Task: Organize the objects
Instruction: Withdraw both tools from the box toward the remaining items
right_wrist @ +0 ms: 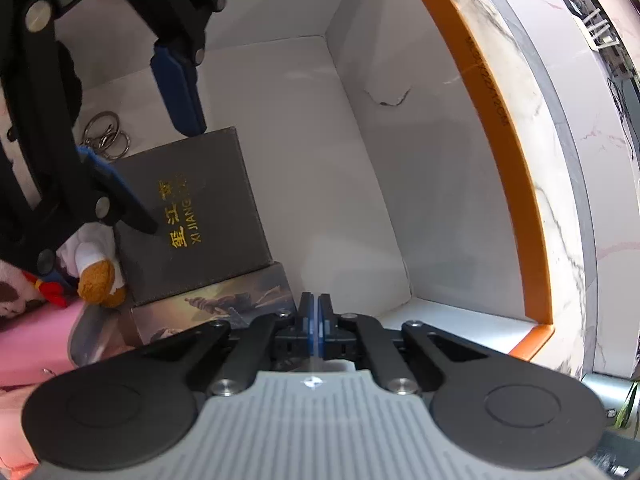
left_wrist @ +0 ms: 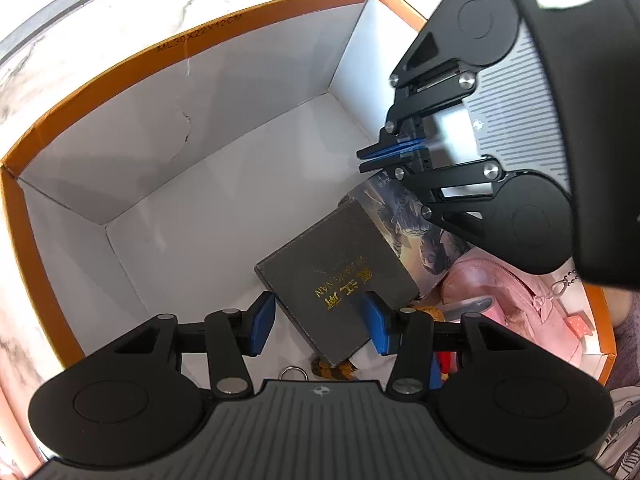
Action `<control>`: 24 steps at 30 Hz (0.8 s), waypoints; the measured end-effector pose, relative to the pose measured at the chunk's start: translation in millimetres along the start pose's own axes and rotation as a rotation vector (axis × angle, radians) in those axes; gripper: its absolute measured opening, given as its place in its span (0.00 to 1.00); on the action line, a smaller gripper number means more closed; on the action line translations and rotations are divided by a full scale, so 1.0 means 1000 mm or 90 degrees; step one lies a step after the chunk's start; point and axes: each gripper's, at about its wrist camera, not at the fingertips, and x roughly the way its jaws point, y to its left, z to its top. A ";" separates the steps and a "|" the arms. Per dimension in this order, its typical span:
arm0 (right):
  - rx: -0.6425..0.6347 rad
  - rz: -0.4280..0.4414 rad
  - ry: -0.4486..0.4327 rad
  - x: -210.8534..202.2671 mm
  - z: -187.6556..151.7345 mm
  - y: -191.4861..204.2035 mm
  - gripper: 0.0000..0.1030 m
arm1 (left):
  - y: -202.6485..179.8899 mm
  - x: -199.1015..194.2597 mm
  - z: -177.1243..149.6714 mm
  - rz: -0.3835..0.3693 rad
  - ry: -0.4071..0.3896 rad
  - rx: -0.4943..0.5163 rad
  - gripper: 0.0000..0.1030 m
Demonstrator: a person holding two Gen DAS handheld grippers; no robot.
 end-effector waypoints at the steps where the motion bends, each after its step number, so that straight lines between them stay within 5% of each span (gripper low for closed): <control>1: 0.008 -0.007 -0.004 -0.003 -0.002 -0.002 0.03 | 0.000 -0.002 0.001 0.007 -0.003 0.002 0.53; 9: 0.104 -0.019 -0.093 -0.075 -0.032 -0.021 0.04 | -0.028 -0.053 0.000 0.087 -0.095 0.046 0.53; 17: 0.299 -0.025 -0.183 -0.156 -0.127 -0.019 0.05 | -0.106 -0.090 -0.030 0.120 -0.184 0.113 0.54; 20: 0.385 -0.044 -0.196 -0.167 -0.154 -0.025 0.05 | -0.131 -0.040 -0.020 0.098 -0.236 0.139 0.54; 24: 0.485 -0.056 -0.208 -0.154 -0.201 -0.020 0.06 | -0.164 -0.021 -0.008 0.066 -0.267 0.166 0.54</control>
